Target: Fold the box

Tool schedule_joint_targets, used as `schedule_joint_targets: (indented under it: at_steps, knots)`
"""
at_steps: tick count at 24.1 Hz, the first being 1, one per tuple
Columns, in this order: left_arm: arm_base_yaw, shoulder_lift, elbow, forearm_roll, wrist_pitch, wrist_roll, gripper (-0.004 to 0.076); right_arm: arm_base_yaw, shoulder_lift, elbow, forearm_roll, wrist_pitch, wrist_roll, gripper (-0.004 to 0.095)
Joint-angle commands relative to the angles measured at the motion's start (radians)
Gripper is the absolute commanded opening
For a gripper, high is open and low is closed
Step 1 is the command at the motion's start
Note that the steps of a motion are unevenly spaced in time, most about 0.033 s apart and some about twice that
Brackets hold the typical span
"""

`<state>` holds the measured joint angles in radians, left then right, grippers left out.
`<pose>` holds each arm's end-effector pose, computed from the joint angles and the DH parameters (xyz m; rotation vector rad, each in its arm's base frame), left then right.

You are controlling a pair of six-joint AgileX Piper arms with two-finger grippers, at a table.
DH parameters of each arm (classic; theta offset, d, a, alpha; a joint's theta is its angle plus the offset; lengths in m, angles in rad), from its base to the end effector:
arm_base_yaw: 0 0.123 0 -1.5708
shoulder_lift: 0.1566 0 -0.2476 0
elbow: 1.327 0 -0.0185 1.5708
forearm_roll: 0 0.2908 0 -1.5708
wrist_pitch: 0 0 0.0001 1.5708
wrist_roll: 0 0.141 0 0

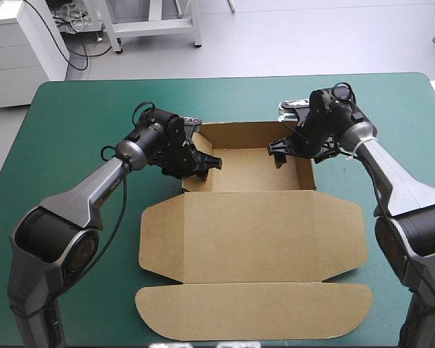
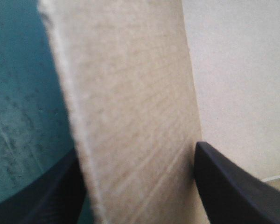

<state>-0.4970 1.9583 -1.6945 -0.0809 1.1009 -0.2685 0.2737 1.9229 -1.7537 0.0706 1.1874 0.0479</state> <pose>0.3981 -0.2275 0.1674 0.2918 2.8720 -0.2631 0.4343 0.1315 0.1995 -0.2978 2.8349 0.1671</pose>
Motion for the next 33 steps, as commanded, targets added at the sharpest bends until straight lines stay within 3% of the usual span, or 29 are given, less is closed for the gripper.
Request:
schedule_joint_targets:
  at_steps: [1, 9, 18, 22, 24, 25, 26, 27, 28, 33]
  knots:
    - [0.009, -0.057, -0.047, -0.016, 0.002, -0.001, 0.0501, -0.002, -0.052, -0.033, -0.014, -0.018, -0.005, 0.0926]
    - [0.061, -0.057, -0.239, 0.007, 0.176, 0.007, 0.0501, -0.002, -0.072, -0.105, 0.018, -0.018, 0.018, 0.0926]
    - [0.069, -0.165, -0.444, -0.074, 0.175, 0.125, 0.0496, -0.049, -0.251, -0.176, -0.018, -0.018, 0.006, 0.0926]
    - [0.069, -0.340, -0.408, -0.088, 0.175, 0.220, 0.0476, -0.054, -0.406, -0.086, -0.058, -0.018, 0.006, 0.0926]
    - [0.069, -0.429, -0.348, -0.088, 0.175, 0.242, 0.0375, -0.054, -0.458, -0.030, -0.071, -0.018, 0.010, 0.0925]
    - [0.069, -0.495, -0.288, -0.088, 0.175, 0.260, 0.0247, -0.054, -0.483, 0.000, -0.071, -0.018, 0.010, 0.0925]
    - [0.069, -0.522, -0.262, -0.088, 0.175, 0.269, 0.0188, -0.054, -0.493, 0.010, -0.071, -0.018, 0.010, 0.0926]
    - [0.069, -0.588, -0.191, -0.088, 0.175, 0.269, 0.0032, -0.054, -0.499, 0.021, -0.071, -0.018, 0.003, 0.0926]
    - [0.069, -0.642, -0.132, -0.082, 0.175, 0.269, -0.0001, -0.054, -0.499, 0.021, -0.071, -0.018, -0.005, 0.0926]
    - [0.069, -0.886, 0.158, 0.023, 0.175, 0.269, -0.0001, -0.054, -0.492, 0.021, -0.086, -0.018, -0.006, 0.0926]
